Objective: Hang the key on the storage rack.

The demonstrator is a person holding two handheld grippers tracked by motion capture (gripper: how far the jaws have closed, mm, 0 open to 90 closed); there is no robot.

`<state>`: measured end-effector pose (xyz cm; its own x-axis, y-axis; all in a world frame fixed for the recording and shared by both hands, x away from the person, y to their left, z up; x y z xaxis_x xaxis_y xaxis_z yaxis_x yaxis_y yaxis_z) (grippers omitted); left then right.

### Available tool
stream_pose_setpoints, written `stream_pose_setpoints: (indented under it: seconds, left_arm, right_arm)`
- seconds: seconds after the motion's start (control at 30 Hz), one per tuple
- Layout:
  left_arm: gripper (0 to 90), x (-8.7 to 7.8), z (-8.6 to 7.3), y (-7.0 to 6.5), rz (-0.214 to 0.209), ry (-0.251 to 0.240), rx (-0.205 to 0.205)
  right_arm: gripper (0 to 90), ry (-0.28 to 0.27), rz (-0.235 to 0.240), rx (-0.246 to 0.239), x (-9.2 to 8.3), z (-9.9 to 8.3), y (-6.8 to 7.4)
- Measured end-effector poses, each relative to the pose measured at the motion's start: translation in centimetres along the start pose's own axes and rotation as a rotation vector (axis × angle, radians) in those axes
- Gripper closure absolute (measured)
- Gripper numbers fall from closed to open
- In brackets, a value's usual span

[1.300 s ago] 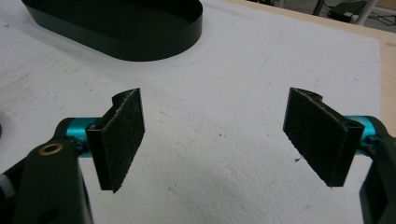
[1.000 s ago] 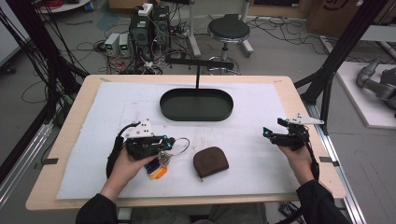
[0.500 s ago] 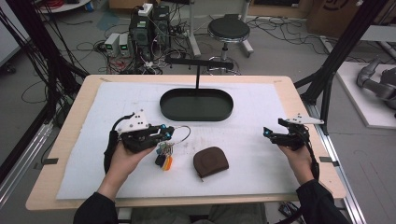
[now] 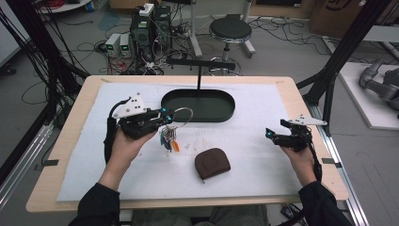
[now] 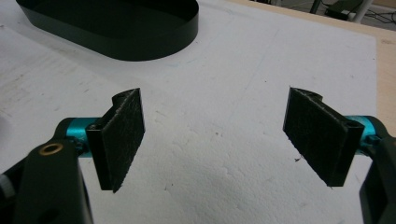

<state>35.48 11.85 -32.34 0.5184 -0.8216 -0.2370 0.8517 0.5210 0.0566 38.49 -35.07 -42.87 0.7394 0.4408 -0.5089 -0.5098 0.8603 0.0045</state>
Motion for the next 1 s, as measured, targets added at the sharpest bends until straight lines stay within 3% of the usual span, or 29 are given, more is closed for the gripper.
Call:
stream_pose_setpoints:
  seconds: [0.47, 0.87, 1.0]
  left_arm:
    - [86.5, 0.7, 3.5, 2.7, 0.064, -0.028, 0.011]
    - [86.5, 2.5, 4.6, 4.8, 0.115, -0.034, 0.001]
    - [86.5, 3.2, 4.8, 5.9, 0.142, -0.011, -0.006]
  right_arm:
    - [21.3, 0.003, 0.005, -0.003, 0.1, 0.0, 0.0]
    - [21.5, 0.004, 0.008, -0.005, 0.2, 0.0, 0.0]
    - [21.5, 0.003, 0.01, -0.006, 0.2, 0.0, 0.0]
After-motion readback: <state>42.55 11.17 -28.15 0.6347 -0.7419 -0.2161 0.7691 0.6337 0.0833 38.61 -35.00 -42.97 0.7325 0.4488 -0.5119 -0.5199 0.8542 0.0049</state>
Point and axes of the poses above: each handheld gripper's, and its own axes: x roughly forward along the jaws, z roughly out of its top, y roughly to its left, the point moved 3 cm from there along x, roughly forward along the jaws
